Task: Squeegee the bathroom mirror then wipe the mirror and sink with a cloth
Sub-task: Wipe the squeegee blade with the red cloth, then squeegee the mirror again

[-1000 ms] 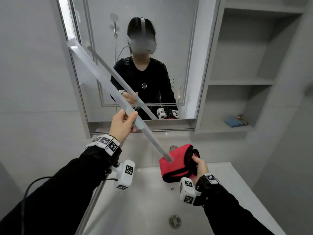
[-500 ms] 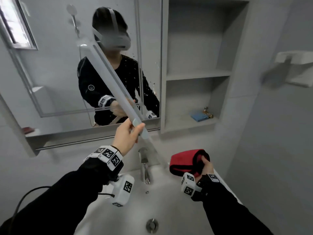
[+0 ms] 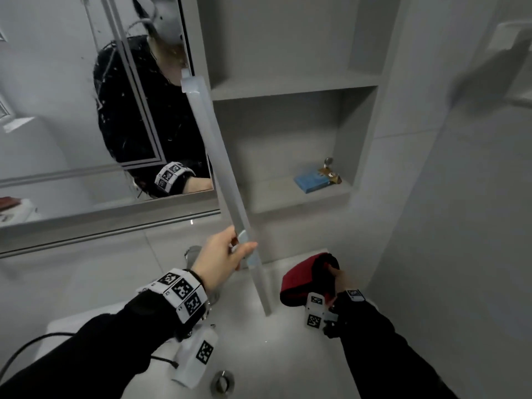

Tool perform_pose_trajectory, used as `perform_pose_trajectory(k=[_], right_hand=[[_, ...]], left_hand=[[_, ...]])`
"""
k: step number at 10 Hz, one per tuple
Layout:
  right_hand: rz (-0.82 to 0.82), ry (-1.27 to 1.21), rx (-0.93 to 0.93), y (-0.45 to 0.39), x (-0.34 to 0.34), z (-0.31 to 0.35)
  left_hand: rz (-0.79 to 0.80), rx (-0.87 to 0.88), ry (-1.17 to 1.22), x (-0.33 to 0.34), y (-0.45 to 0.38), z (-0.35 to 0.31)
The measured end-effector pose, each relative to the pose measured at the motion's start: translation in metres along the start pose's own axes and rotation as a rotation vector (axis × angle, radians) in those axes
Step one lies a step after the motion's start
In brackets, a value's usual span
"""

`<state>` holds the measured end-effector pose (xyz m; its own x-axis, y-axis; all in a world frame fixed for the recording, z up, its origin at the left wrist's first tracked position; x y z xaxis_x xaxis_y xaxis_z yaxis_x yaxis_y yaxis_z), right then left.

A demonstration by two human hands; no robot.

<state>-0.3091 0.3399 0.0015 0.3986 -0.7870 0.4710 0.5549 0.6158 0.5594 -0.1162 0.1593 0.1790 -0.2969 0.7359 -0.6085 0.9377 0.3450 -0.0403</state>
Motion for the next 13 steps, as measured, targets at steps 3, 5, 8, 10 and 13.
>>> perform_pose_trajectory(k=[3, 5, 8, 10, 13], right_hand=[[-0.106, 0.285, 0.147, -0.044, 0.000, -0.002], [-0.391, 0.525, 0.019, -0.039, -0.011, 0.005], [-0.465, 1.061, -0.167, -0.024, 0.019, -0.015], [-0.298, 2.137, 0.762, -0.026, 0.007, -0.039], [-0.149, 1.706, 0.068, 0.016, 0.084, 0.024]], left_hand=[[0.043, -0.073, -0.091, 0.014, -0.023, 0.028], [0.053, -0.107, -0.159, 0.032, -0.035, 0.026], [0.164, -0.098, -0.266, 0.056, -0.046, 0.011], [0.221, -0.071, -0.309, 0.057, -0.037, 0.002], [0.201, -0.035, -0.167, 0.004, 0.013, -0.035]])
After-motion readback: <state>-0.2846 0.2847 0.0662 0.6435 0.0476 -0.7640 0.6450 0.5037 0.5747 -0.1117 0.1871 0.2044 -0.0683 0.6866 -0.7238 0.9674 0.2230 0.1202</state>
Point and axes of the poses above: each hand's wrist, its own y-axis away from the middle knuckle, its own x-axis out of the palm, z = x × y, the point moved 3 cm from there along -y, towards the middle knuckle, and after that the axes turned 14 degrees about z, right-handed, at the moved point
